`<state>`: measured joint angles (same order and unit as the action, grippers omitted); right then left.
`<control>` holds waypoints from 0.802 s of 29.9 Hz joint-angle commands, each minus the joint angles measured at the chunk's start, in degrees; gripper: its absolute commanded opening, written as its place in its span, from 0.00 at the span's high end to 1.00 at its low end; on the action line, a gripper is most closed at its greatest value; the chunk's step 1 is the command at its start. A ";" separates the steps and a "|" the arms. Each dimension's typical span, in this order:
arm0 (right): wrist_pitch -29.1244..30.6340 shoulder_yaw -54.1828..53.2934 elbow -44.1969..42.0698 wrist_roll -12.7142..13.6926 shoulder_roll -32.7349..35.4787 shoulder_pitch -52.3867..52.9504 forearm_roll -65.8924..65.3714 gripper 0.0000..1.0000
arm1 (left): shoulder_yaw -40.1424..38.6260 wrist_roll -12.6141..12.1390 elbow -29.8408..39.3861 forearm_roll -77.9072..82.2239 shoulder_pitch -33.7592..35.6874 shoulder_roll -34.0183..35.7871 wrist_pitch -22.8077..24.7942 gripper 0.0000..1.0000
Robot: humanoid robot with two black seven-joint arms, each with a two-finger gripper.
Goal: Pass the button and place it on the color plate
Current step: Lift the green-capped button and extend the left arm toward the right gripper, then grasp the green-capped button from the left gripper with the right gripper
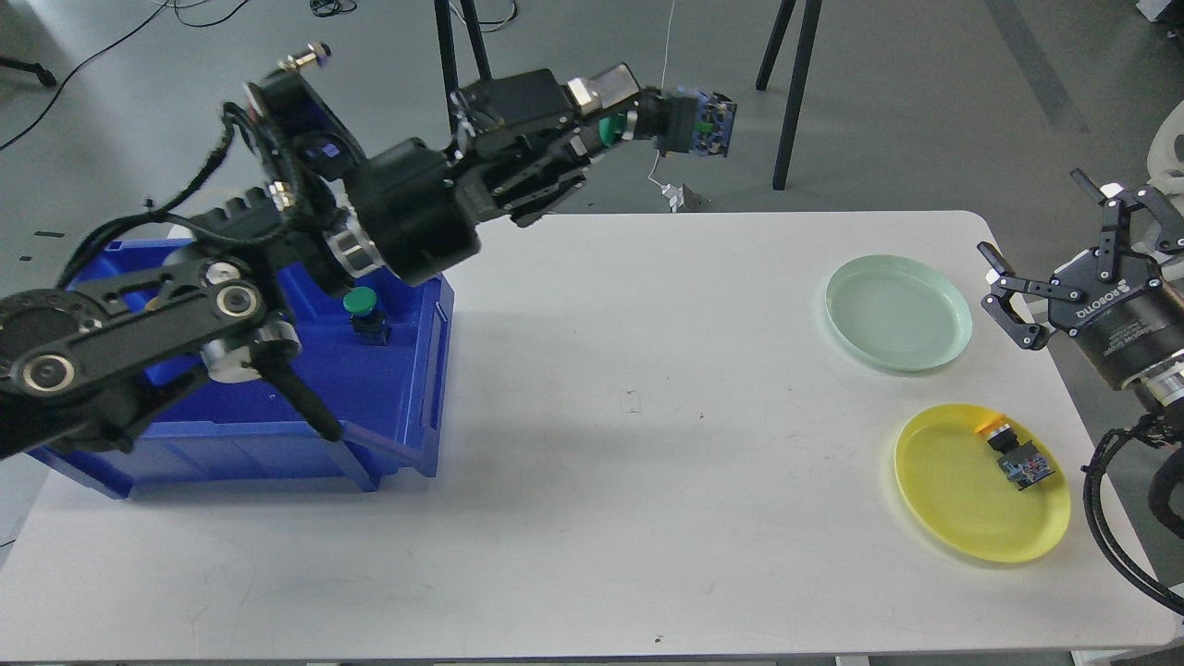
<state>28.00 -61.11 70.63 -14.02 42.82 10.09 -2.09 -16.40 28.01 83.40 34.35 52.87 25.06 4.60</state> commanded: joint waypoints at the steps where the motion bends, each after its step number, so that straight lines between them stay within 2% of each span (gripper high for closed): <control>1: 0.00 -0.15 3.10 -0.57 -0.01 -1.56 -3.96 0.04 | -0.91 -0.01 -3.94 0.46 -3.91 -6.51 -2.67 0.89; 5: 0.00 -2.16 7.67 -0.66 -1.06 -1.56 -9.85 0.04 | -1.18 -0.01 -4.12 0.55 -4.09 -6.87 -3.28 0.89; 11: 0.00 -3.67 15.32 -0.75 -9.14 0.36 -24.62 0.04 | -1.09 -0.01 -4.12 0.55 -4.09 -7.31 -3.81 0.88; 13: 0.00 -2.35 15.68 -1.45 -11.08 2.38 -25.07 0.04 | -1.09 -0.01 -4.12 0.55 -4.09 -7.31 -3.99 0.88; 18: 0.00 1.52 15.24 -6.02 -13.02 6.43 -24.72 0.04 | -1.00 -0.01 -4.12 0.63 -4.09 -7.31 -4.16 0.88; 21: 0.00 2.92 14.98 -6.11 -13.81 8.19 -24.54 0.04 | -0.92 -0.01 -4.12 0.72 -4.09 -7.40 -4.42 0.88; 24: 0.00 3.37 15.07 -6.02 -12.93 8.28 -20.69 0.04 | -0.48 -0.01 -4.03 1.77 -4.18 -7.49 -6.88 0.88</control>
<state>28.00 -58.27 85.71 -20.06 29.26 18.07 -25.81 -17.20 28.00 79.28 35.24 48.77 17.66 -0.34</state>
